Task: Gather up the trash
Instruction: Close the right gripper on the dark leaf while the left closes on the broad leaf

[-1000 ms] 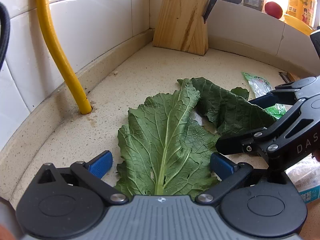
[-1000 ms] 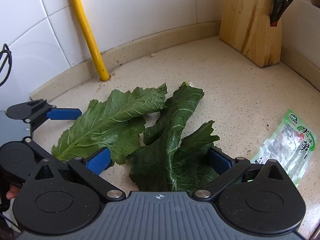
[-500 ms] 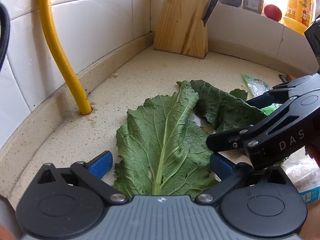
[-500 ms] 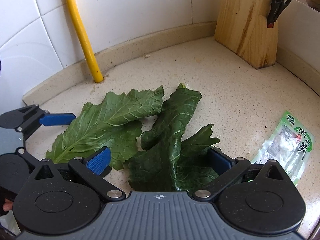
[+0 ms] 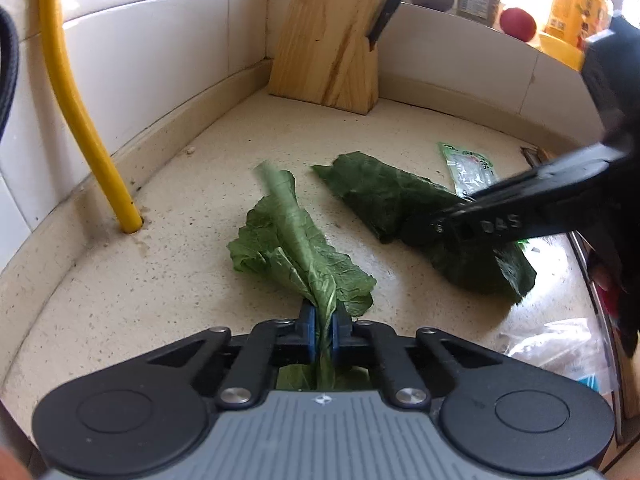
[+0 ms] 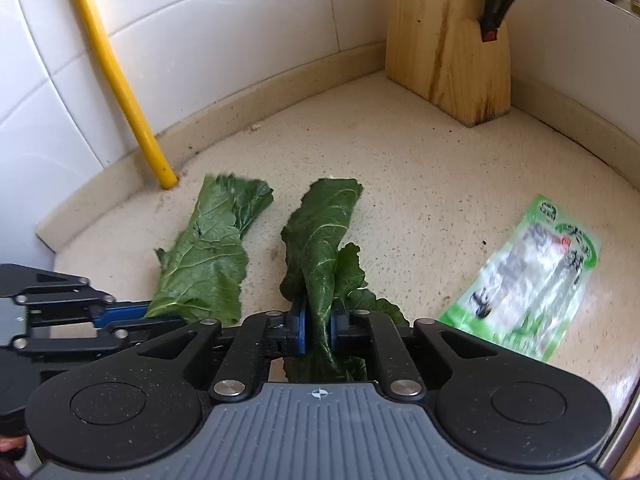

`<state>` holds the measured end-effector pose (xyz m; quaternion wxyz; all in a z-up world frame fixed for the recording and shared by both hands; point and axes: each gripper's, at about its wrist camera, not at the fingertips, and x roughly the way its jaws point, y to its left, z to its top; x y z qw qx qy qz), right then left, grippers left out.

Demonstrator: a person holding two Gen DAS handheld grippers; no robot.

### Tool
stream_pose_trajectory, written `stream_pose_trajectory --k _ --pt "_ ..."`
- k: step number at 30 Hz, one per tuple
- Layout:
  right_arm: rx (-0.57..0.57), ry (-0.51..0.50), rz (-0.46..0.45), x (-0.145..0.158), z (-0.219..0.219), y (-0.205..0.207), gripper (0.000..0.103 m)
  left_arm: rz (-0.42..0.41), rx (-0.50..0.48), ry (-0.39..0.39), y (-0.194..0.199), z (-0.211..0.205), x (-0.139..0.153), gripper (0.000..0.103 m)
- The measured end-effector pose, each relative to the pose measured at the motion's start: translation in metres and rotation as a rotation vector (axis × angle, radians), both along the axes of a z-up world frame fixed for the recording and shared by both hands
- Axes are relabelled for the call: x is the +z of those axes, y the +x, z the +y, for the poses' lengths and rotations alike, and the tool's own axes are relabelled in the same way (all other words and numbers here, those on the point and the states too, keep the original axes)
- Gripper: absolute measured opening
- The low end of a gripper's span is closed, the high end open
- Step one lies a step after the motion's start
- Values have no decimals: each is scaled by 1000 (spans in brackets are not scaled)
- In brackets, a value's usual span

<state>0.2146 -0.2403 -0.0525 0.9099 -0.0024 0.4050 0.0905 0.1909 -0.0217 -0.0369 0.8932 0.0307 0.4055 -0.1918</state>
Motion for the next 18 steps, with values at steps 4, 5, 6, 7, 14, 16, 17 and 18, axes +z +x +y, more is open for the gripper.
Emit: stream_pose_trajectory --k 4,5,6,7,14,16,17,18 --pt "-28 66 -25 10 -7 -6 14 10 36 -40 1 5 3 5" --pt "-34 79 -31 13 -9 -8 14 4 43 -45 0 7 5 5" --pt "-41 89 -37 15 -10 -9 14 -5 46 -53 0 8 7 5" --pt "-50 100 -44 18 -12 -10 14 -15 49 -61 -1 9 10 5" --pt "-77 120 -104 38 -14 -27 14 -96 61 -110 4 13 33 5" --pt "-86 122 -128 44 -15 -32 14 -114 58 -119 2 16 40 5" --pt "-90 128 -140 47 -16 -34 14 -121 54 -121 1 16 43 5" --pt "-93 133 -150 50 -17 -37 14 -128 55 -120 1 14 45 5"
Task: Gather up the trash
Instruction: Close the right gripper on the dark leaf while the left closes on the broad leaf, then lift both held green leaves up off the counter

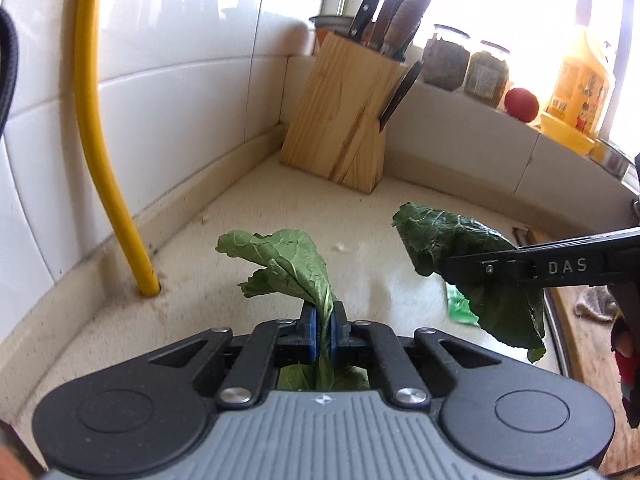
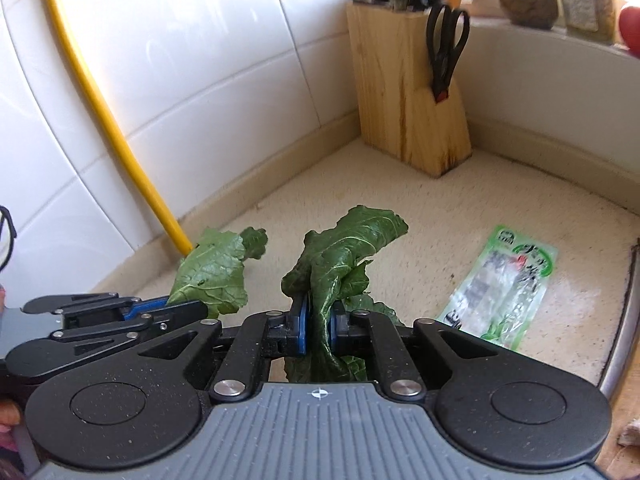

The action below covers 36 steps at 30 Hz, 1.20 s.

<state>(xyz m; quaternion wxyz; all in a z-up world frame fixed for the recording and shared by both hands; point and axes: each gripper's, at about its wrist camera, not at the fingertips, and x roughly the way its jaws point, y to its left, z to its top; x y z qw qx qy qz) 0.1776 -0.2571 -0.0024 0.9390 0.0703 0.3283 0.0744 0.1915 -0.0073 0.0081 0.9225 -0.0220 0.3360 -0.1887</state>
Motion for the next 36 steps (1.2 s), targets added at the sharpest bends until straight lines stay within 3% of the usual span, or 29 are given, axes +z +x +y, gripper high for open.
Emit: stream_pose_trajectory --k 17,36 --pt "20 39 -134 38 -17 -42 14 -88 49 43 -32 -19 36 5" --pt "162 47 -166 47 15 -70 14 -147 170 82 -94 0 57 5"
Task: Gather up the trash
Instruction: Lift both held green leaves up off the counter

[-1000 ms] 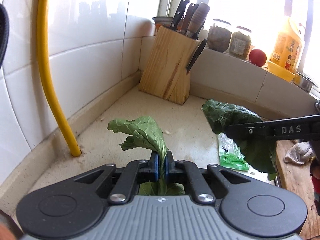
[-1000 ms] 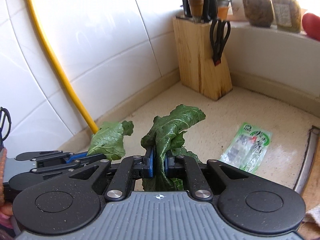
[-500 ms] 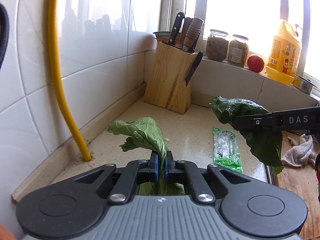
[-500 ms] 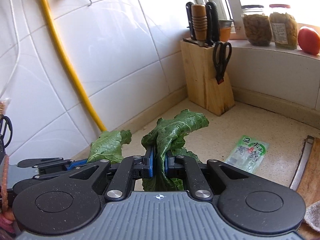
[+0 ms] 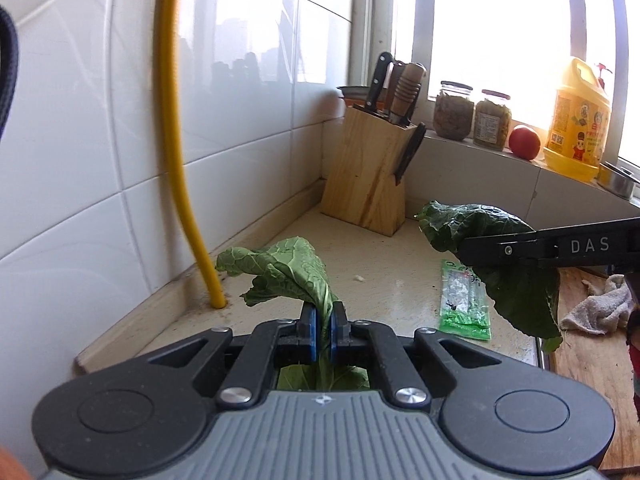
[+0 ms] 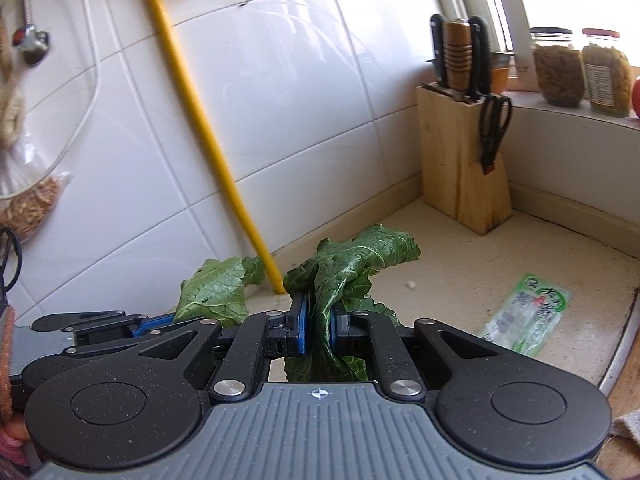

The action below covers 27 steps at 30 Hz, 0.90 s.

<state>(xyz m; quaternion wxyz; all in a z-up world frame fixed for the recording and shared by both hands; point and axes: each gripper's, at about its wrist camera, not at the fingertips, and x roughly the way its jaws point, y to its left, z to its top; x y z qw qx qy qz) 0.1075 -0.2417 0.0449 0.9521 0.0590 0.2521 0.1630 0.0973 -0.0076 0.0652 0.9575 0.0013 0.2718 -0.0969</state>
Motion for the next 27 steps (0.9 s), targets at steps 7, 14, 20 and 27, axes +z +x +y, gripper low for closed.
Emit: stream_pose_trajectory --k 7,14,20,27 --pt "57 -6 4 0 15 -14 14 -10 66 -4 -29 12 2 5" --pt "116 -17 15 -2 31 -24 14 -11 132 -11 -55 23 1 5" --pt "165 -25 15 -1 41 -32 15 -22 185 -17 -72 30 1 5" --pt "217 -29 38 -8 54 -39 15 -13 242 -22 -91 36 -3 5"
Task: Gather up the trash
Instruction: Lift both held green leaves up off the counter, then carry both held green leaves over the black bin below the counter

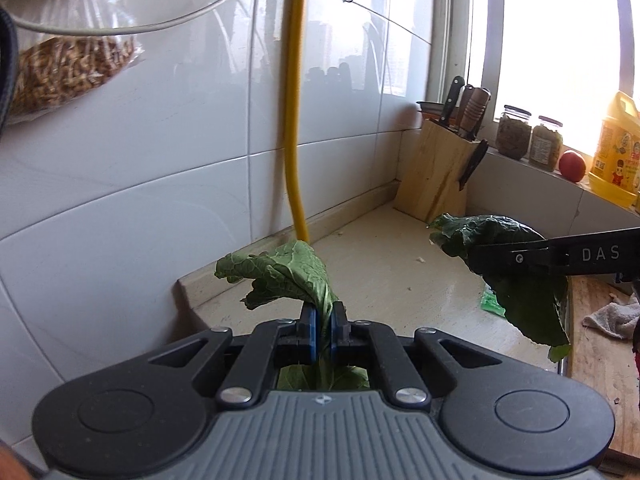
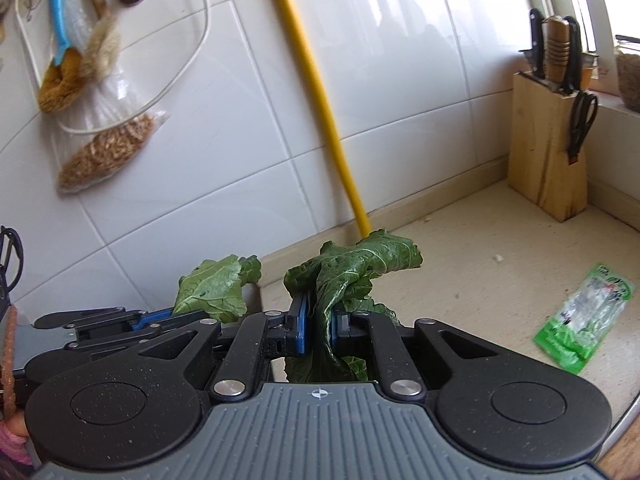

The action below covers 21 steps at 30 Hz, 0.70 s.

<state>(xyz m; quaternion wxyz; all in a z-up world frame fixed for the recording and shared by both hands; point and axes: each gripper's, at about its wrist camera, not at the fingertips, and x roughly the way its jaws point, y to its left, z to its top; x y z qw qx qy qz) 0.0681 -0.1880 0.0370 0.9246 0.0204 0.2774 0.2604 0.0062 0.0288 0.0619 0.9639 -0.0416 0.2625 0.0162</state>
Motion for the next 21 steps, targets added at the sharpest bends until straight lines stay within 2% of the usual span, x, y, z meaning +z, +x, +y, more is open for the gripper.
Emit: stream_pose_trajectory --k 10,21 --pt "88 1 32 -8 19 -8 15 17 91 1 -29 10 -6 5" --pt "174 9 101 -24 48 -4 15 78 173 7 -49 26 -17 5"
